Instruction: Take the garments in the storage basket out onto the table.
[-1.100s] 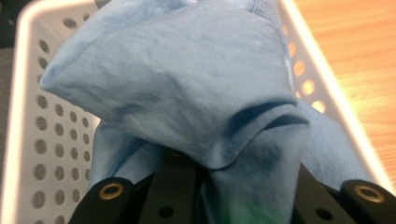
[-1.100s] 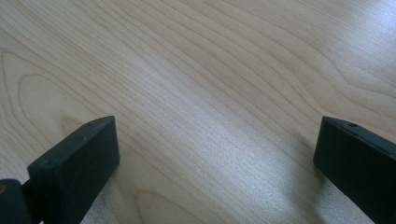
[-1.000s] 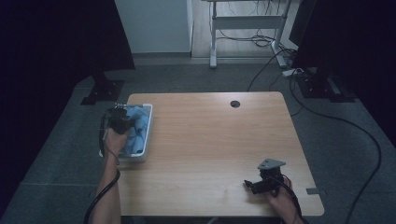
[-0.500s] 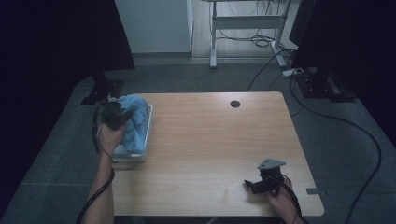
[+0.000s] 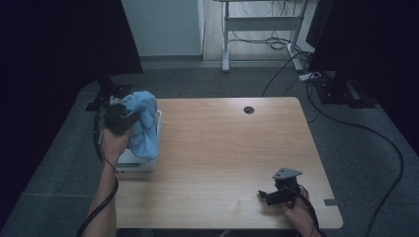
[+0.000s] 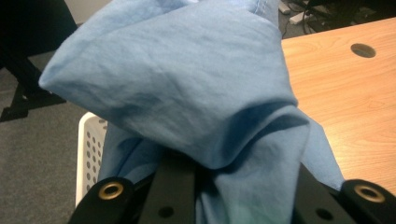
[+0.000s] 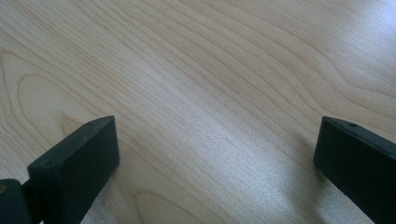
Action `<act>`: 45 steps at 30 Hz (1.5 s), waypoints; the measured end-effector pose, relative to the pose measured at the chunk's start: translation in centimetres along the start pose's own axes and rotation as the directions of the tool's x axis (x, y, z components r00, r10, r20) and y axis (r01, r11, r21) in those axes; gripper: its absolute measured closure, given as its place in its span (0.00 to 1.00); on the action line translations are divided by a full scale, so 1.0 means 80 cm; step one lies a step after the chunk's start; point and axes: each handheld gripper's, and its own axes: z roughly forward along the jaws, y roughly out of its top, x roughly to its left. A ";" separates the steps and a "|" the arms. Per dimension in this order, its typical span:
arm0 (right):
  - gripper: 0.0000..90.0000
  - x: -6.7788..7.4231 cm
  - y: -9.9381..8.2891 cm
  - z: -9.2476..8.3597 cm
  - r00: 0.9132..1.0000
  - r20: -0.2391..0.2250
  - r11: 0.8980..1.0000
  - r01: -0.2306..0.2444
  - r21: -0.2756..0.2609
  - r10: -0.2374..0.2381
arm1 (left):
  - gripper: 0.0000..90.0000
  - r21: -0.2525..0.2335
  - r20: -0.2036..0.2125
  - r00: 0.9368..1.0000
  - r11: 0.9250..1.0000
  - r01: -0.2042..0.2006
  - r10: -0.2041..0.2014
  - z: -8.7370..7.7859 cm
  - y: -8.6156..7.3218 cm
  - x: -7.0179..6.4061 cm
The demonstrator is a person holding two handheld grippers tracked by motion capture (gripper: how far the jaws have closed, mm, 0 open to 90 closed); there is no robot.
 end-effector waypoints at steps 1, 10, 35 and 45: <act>0.00 0.000 0.000 0.000 1.000 0.000 1.000 0.000 0.000 0.000 | 0.90 -0.004 -0.001 1.000 1.000 -0.004 0.004 -0.002 0.002 -0.002; 0.00 0.000 0.000 0.000 1.000 0.000 1.000 0.000 0.000 0.000 | 0.90 -0.036 0.028 0.999 0.999 -0.026 0.027 -0.018 0.014 -0.023; 0.00 0.000 0.000 0.000 1.000 0.001 1.000 0.000 -0.003 0.000 | 0.90 -0.094 0.133 0.984 0.990 -0.105 0.117 -0.008 0.038 -0.111; 0.00 0.000 0.000 0.000 1.000 0.001 1.000 -0.001 -0.003 0.001 | 0.89 -0.100 0.180 0.972 0.986 -0.131 0.148 0.007 0.039 -0.144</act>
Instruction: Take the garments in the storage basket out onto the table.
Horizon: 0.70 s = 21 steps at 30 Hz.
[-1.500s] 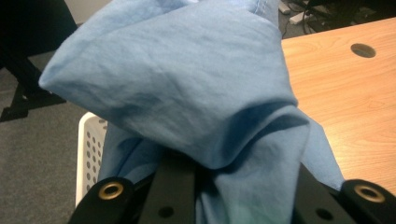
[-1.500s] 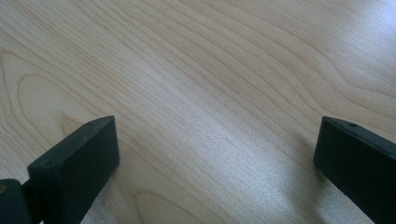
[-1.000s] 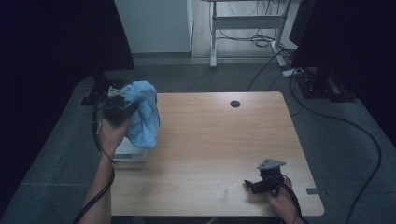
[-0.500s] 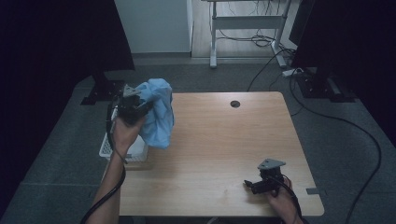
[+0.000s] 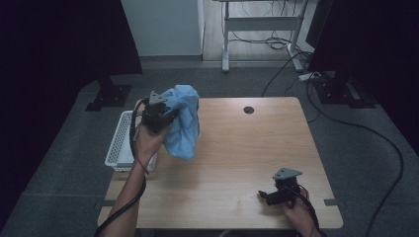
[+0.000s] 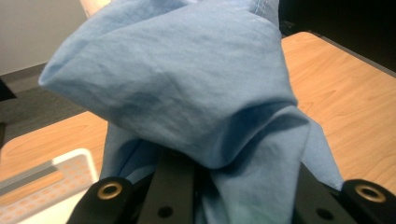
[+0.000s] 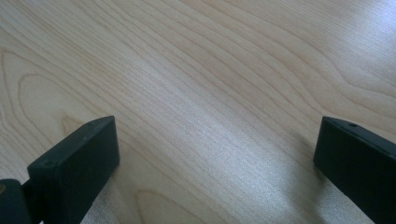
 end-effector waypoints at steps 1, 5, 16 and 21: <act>0.00 0.000 0.000 0.000 1.000 0.000 1.000 -0.001 0.000 0.001 | 0.89 -0.002 0.008 1.000 1.000 -0.003 0.003 0.003 0.000 -0.004; 0.00 0.000 0.000 0.000 1.000 0.001 1.000 0.001 -0.001 -0.001 | 0.89 -0.002 0.029 0.999 1.000 -0.016 0.016 0.013 0.001 -0.018; 0.00 0.000 0.000 0.000 1.000 -0.001 1.000 0.004 0.000 -0.004 | 0.89 -0.004 0.088 0.996 1.000 -0.030 0.030 0.043 -0.004 -0.049; 0.00 0.000 0.000 0.000 1.000 -0.002 1.000 0.002 0.001 -0.002 | 0.89 -0.002 0.104 0.994 0.999 -0.045 0.045 0.057 -0.007 -0.064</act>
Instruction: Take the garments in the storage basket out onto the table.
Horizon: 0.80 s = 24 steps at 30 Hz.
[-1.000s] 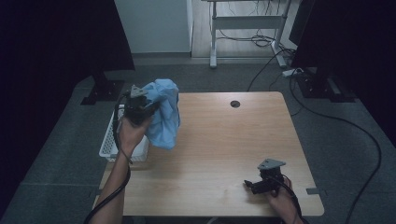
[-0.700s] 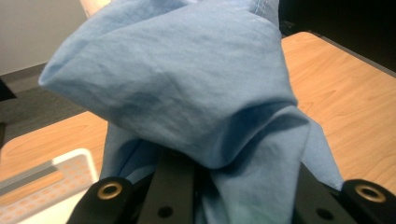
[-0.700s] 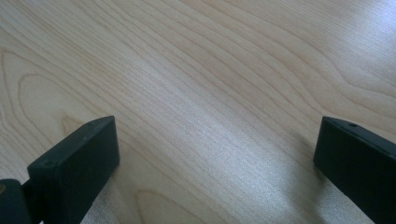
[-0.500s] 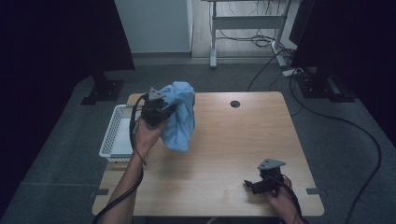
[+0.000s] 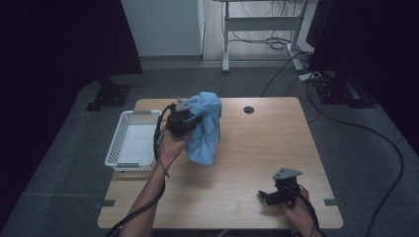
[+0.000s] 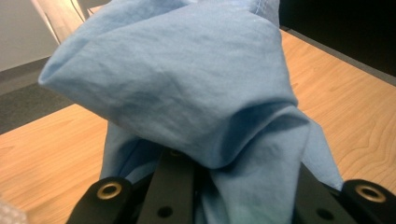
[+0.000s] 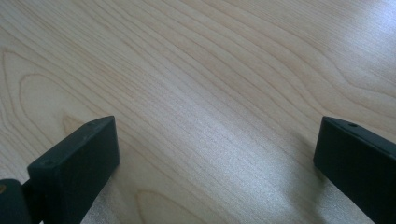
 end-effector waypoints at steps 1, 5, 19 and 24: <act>0.00 0.000 0.000 0.000 1.000 0.000 1.000 0.000 0.000 0.000 | 0.89 0.002 0.002 1.000 1.000 -0.004 0.004 0.003 -0.001 -0.002; 0.00 0.000 0.000 0.000 1.000 0.000 1.000 0.000 0.000 0.000 | 0.89 0.004 0.011 1.000 1.000 -0.008 0.008 0.015 -0.005 -0.010; 0.00 0.000 0.000 0.000 1.000 -0.002 1.000 -0.001 -0.001 0.001 | 0.89 0.059 0.056 0.998 0.998 0.003 -0.006 0.067 -0.031 -0.035; 0.00 0.000 0.000 0.000 1.000 -0.001 1.000 0.002 -0.002 -0.002 | 0.89 0.083 0.069 0.997 0.996 0.022 -0.028 0.086 -0.046 -0.041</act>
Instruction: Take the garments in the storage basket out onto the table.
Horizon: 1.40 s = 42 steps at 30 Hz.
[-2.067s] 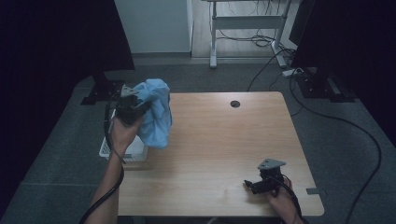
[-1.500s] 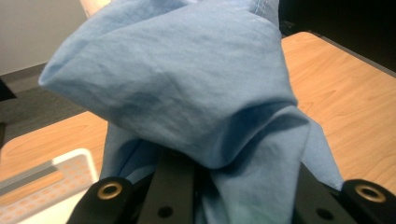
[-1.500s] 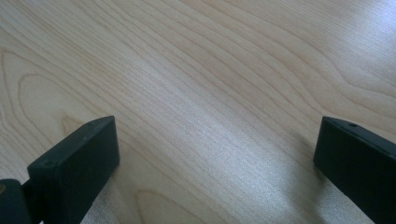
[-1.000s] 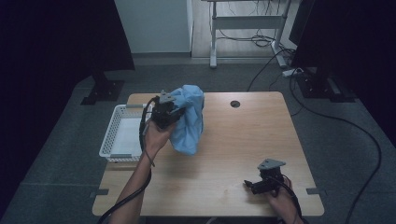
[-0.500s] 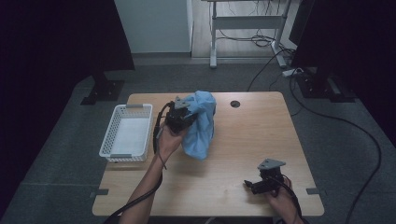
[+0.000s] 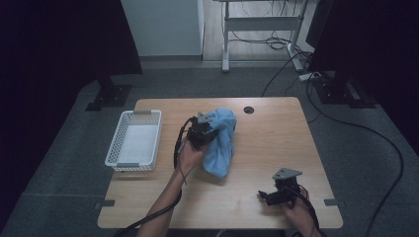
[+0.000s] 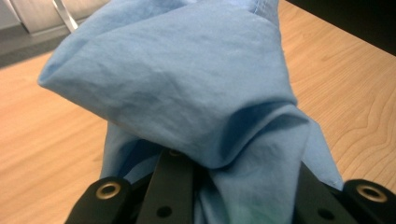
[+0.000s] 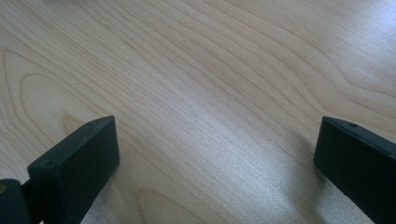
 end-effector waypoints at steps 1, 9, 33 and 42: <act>0.00 0.000 0.000 0.000 1.000 0.000 1.000 0.000 0.000 0.000 | 0.89 0.006 0.003 1.000 1.000 0.000 0.000 0.004 -0.003 0.000; 0.00 0.000 0.000 0.000 1.000 -0.003 1.000 0.003 0.000 -0.003 | 0.88 0.055 -0.034 0.999 0.998 -0.040 0.042 0.029 -0.026 -0.008; 0.00 0.000 0.000 0.000 1.000 -0.006 1.000 0.007 0.000 -0.007 | 0.64 0.240 -0.092 0.985 0.963 -0.119 0.145 0.087 -0.071 -0.017; 0.00 0.001 0.000 0.000 1.000 -0.008 1.000 0.008 0.000 -0.008 | 0.16 0.204 -0.089 0.994 0.978 -0.049 0.069 0.079 -0.064 -0.007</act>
